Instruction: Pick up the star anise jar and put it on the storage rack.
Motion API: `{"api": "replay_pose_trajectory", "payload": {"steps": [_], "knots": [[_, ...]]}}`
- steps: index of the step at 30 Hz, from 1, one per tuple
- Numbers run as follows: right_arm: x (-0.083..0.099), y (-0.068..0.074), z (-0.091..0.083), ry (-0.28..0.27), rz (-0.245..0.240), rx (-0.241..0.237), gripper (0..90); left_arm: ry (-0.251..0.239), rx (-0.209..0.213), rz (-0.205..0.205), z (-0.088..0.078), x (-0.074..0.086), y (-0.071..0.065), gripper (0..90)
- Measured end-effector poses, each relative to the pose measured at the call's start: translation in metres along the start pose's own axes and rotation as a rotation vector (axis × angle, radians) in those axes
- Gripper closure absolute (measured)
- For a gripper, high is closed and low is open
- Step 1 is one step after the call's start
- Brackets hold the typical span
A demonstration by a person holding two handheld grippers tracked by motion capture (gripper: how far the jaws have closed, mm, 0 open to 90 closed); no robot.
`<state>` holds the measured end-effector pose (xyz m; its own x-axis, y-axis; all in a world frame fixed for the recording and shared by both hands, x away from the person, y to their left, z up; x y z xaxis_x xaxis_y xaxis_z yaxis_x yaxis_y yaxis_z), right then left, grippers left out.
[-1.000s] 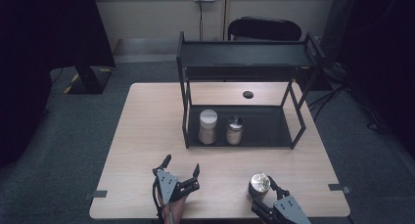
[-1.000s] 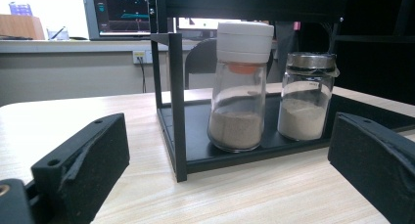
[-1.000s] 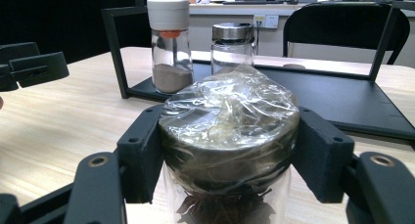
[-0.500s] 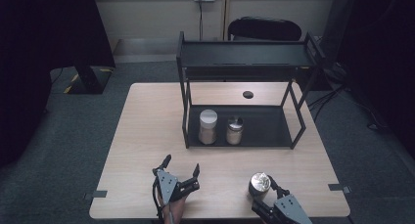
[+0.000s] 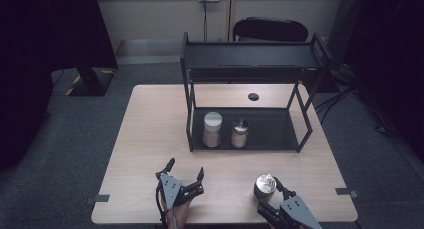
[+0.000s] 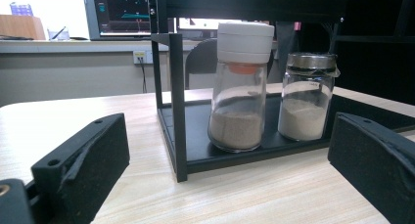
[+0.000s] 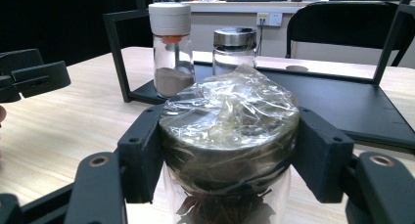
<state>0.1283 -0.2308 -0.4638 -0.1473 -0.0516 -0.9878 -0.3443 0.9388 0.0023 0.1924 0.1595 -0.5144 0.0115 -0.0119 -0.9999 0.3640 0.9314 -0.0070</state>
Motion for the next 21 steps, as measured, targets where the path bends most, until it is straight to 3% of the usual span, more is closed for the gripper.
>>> {"api": "replay_pose_trajectory", "payload": {"steps": [21], "knots": [[-0.018,-0.007,0.011,-0.006,-0.040,-0.032,34.6,0.000,-0.001,0.000,0.000,0.000,0.000,1.3]]}}
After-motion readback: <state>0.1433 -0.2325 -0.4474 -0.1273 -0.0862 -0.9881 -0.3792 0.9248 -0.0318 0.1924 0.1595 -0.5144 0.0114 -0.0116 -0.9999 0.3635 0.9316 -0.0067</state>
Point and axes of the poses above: each handheld gripper's, and its own axes: z roughly forward along the jaws, x roughly out of its underside, y roughly to its left, the point moved 3 cm from there along z, roughly forward along the jaws, and after that the axes turned 2 degrees about x, right-handed, at the moved point
